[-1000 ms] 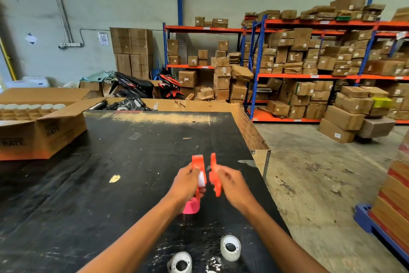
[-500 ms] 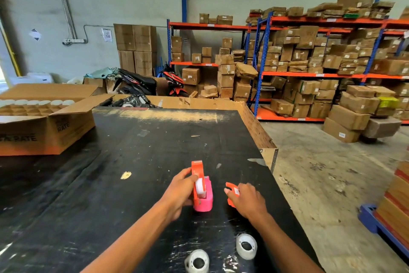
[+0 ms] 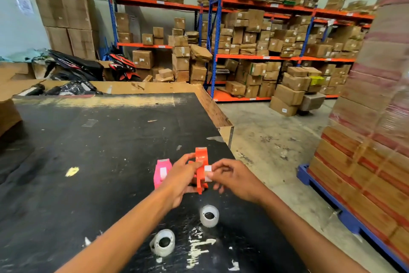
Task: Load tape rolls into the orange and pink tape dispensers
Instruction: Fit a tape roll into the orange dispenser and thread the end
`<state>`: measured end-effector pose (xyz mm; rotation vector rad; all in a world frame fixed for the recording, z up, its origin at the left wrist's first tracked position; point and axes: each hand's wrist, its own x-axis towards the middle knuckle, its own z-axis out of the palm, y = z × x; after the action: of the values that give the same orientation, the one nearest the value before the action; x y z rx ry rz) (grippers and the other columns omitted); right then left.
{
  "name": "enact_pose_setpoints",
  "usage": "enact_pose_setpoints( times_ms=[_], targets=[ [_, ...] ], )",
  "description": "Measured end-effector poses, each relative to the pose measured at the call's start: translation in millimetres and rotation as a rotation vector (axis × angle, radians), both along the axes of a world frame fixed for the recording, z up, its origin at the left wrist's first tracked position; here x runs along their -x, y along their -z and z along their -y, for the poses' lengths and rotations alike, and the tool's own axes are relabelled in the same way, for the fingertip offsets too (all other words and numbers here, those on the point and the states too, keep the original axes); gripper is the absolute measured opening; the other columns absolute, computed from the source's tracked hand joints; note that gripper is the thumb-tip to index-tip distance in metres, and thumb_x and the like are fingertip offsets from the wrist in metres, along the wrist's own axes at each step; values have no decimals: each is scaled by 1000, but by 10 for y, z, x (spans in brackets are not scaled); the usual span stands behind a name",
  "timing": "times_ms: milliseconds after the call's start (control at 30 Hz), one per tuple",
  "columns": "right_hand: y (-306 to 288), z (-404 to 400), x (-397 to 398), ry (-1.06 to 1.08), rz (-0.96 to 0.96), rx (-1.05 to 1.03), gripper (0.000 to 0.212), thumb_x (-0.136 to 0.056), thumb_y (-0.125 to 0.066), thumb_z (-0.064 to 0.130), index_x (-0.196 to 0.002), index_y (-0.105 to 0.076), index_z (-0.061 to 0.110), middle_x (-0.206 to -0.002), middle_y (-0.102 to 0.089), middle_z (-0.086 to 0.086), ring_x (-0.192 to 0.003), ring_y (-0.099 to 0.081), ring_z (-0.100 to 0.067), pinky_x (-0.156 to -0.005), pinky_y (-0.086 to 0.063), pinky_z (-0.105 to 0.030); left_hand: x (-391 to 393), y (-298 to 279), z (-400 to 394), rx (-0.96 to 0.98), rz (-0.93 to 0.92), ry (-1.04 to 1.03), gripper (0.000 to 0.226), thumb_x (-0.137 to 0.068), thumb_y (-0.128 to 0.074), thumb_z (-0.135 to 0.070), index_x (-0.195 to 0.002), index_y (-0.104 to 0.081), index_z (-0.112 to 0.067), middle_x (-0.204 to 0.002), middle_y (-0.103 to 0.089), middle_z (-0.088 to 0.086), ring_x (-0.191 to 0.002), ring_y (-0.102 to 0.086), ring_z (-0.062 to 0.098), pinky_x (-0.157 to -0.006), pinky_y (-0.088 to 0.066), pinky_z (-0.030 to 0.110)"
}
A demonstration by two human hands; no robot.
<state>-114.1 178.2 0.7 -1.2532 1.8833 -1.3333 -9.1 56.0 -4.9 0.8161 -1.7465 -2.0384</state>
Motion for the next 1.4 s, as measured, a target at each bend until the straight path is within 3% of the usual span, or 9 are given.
enact_pose_setpoints(
  times_ms=[100, 300, 467, 733, 800, 867, 967, 1100, 1400],
  targets=[
    [44, -261, 181, 87, 12, -128, 28, -84, -70, 17, -98, -59, -4, -76, -62, -20, -55, -57, -17, -51, -49, -23, 10, 46, -26, 24, 18, -11, 25, -97, -49, -16, -122, -53, -19, -95, -70, 20, -78, -66, 33, -61, -53, 38],
    [338, -541, 184, -4, -527, -823, 46, -69, -76, 50, -98, -61, 18, -94, -62, -1, -78, -55, -18, -62, -43, -28, -116, 176, -7, -7, 29, 4, 34, -93, -59, -18, -126, -50, -19, -85, -72, 13, -73, -68, 27, -71, -57, 42],
    [259, -342, 102, 53, -660, -755, 67, -66, -72, 62, -116, -59, 20, -116, -63, -6, -104, -60, -25, -76, -44, -32, -252, 200, -11, -12, 26, -2, 45, -88, -66, -24, -127, -51, -7, -83, -74, 9, -76, -69, 24, -68, -60, 37],
    [429, 70, -172, -93, -661, -639, 66, -72, -74, 44, -130, -50, 21, -116, -61, -15, -106, -58, -33, -75, -42, -34, -519, 183, 78, 1, 10, -58, 28, -86, -69, -20, -109, -66, -5, -84, -77, 7, -60, -72, 6, -52, -55, 17],
    [395, 89, -161, -62, -532, -516, 59, -76, -72, 34, -130, -50, 21, -103, -66, -15, -91, -63, -30, -74, -49, -35, -596, 185, 113, -11, 0, -65, 25, -86, -68, -17, -108, -66, -5, -84, -78, 7, -63, -73, 8, -53, -56, 18],
    [286, 98, -142, -30, -130, -323, 51, -80, -72, 21, -128, -54, 14, -98, -71, -15, -76, -66, -21, -75, -56, -29, -656, 174, 140, -32, -18, -78, 19, -87, -67, -17, -102, -66, -6, -78, -79, 4, -63, -73, 9, -54, -57, 19],
    [107, 130, -158, -97, 360, -88, 47, -83, -72, 13, -127, -57, 8, -116, -69, -17, -89, -72, -23, -77, -59, -25, -739, 159, 164, -54, -44, -122, 25, -85, -69, -23, -101, -67, -4, -86, -78, 9, -71, -71, 15, -58, -58, 21],
    [71, 180, -239, -156, 359, -7, 36, -82, -72, 8, -117, -63, 1, -116, -70, -17, -110, -67, -24, -86, -59, -35, -790, 145, 148, -39, -56, -108, 35, -81, -72, -27, -106, -68, -3, -92, -79, 13, -78, -71, 18, -59, -58, 22],
    [84, 295, -271, -155, 376, 33, 24, -79, -74, 5, -102, -69, 5, -99, -73, -13, -87, -73, -13, -72, -59, -23, -858, 154, 161, -45, -120, -131, 53, -63, -77, -42, -105, -71, -9, -91, -79, 11, -77, -74, 15, -59, -57, 21]
  ],
)
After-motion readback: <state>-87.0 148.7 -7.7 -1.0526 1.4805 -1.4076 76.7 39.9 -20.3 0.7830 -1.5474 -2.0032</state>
